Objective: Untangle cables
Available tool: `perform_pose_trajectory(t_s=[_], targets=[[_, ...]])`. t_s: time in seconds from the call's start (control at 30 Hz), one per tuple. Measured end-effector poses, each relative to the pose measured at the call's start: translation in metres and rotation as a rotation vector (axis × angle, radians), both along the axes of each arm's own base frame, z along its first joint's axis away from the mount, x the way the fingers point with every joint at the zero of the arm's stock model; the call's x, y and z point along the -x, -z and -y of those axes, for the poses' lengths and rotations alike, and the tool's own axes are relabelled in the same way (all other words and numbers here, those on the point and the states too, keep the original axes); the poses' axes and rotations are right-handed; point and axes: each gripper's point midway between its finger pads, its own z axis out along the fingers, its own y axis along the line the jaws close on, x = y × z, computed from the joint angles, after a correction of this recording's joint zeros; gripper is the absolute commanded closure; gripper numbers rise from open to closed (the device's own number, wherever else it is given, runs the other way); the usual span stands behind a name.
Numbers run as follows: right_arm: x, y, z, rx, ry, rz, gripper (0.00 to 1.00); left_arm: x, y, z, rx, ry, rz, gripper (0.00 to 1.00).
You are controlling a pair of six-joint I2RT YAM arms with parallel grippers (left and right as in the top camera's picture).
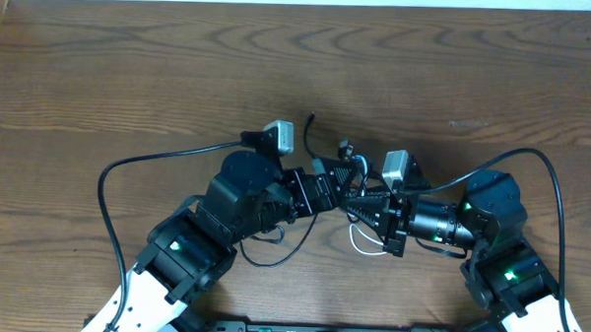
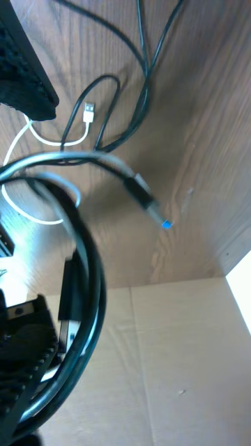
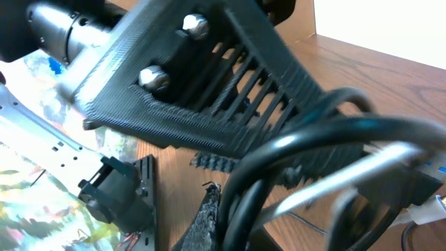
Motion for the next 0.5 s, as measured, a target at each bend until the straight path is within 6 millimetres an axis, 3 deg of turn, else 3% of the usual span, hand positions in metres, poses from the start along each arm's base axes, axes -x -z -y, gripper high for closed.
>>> perform_pose_trajectory(t_s=[0.5], targets=[[-0.003, 0.0017, 0.0009, 0.003, 0.009, -0.005, 0.99, 0.0018, 0.0029, 0.0045, -0.028, 0.036, 0.028, 0.02]])
